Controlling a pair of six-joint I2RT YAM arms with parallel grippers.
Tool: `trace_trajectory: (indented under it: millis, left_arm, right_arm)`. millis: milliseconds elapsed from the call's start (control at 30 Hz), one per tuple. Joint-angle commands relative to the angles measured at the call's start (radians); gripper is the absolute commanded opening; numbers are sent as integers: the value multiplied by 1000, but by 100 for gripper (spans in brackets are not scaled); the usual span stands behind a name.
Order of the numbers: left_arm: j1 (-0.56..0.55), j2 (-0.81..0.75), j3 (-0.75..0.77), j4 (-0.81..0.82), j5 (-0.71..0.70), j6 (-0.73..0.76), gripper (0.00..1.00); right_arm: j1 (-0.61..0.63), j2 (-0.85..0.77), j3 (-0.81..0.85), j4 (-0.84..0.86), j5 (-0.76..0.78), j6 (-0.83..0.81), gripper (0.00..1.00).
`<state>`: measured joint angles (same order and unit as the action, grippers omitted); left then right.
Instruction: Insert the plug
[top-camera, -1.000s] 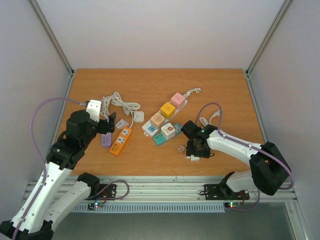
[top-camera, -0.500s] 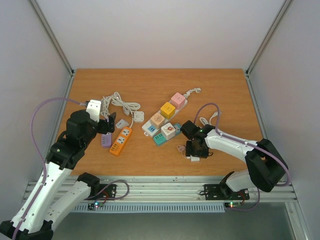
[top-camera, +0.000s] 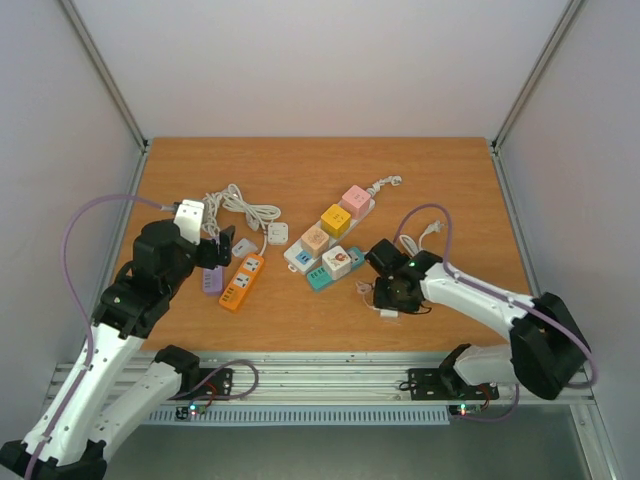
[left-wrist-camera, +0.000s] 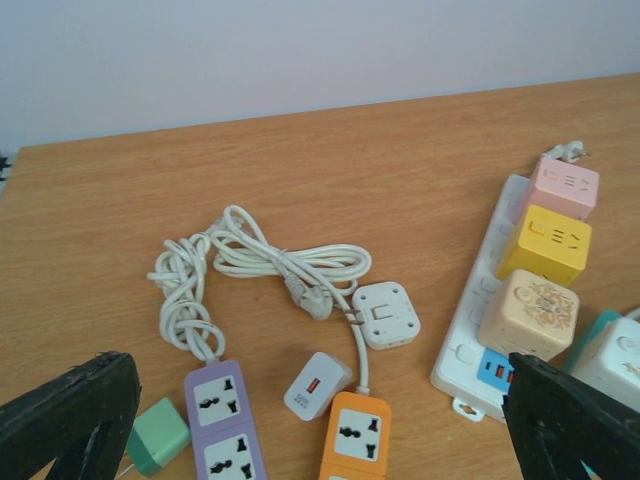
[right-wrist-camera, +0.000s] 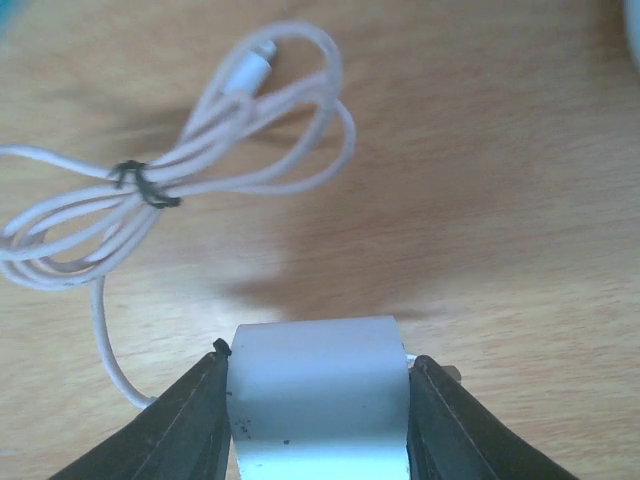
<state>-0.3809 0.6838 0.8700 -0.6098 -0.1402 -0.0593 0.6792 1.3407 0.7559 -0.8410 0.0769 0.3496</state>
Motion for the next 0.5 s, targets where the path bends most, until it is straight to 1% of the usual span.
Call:
trace_trajectory:
  millis: [0, 133, 200, 267, 333, 467]
  left_arm:
    - [4, 22, 46, 34, 85, -26, 99]
    - [2, 38, 80, 35, 260, -63, 99]
    - [-1, 35, 66, 81, 344, -117, 99]
    - [-13, 31, 40, 158, 402, -201, 99]
    - [-32, 34, 15, 221, 440, -274, 99]
    - [-103, 69, -2, 305, 416, -422, 96]
  right_arm:
    - [-5, -146, 11, 51, 60, 78, 41]
    - [-23, -249, 69, 88, 82, 125, 42]
    - [-27, -285, 103, 107, 87, 141, 42]
    - [-29, -324, 129, 150, 83, 166, 42]
    - [-31, -352, 150, 195, 63, 191, 43]
    - [-32, -339, 221, 259, -4, 257, 43]
